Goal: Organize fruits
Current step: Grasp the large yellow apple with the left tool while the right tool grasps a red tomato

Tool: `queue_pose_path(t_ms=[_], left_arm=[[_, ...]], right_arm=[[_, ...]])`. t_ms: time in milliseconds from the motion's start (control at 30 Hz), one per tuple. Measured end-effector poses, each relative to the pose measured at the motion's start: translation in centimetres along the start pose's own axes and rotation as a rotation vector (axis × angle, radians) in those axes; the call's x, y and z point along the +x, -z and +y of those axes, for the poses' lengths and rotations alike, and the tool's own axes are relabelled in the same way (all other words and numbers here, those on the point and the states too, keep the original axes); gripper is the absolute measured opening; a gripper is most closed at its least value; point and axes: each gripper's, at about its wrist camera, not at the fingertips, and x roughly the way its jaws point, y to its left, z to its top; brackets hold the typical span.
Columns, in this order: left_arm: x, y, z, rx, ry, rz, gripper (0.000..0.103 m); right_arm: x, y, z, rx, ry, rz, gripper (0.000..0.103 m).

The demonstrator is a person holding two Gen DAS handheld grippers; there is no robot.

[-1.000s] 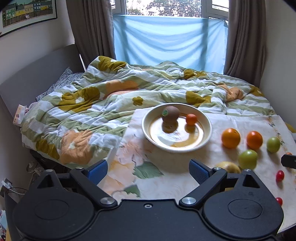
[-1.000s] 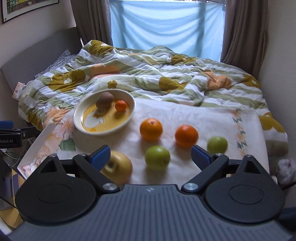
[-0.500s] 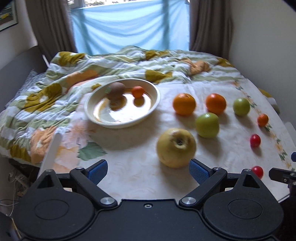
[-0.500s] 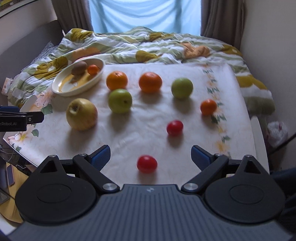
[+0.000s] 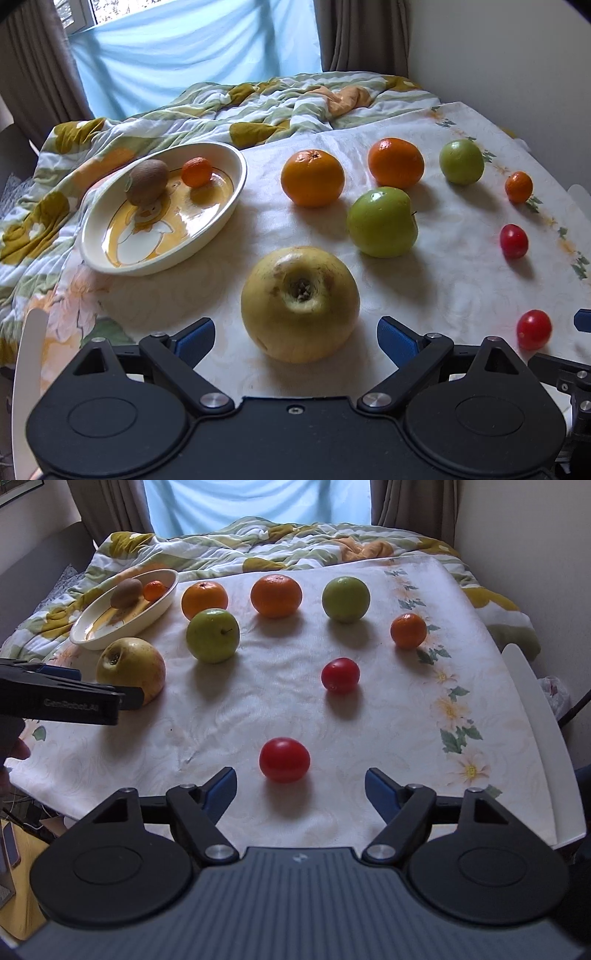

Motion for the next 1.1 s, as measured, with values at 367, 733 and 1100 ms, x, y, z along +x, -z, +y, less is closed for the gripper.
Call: queue_pose_path(t_ms=[367, 733, 1100], left_arm=[[2.6, -0.4, 0.0, 0.040, 0.033, 0.020, 0.085], [2.5, -0.3, 0.2, 0.045, 0.038, 0.010, 0.079], [2.2, 0.0, 0.0, 0.017, 0.017, 0.014, 0.079]], right_arm=[[2.0, -0.3, 0.8, 0.049, 0.042, 0.004, 0.075], [2.4, -0.6, 1.0, 0.057, 0.059, 0.002, 0.063], [2.6, -0.9, 1.1, 0.048, 0.039, 0.004, 0.048]])
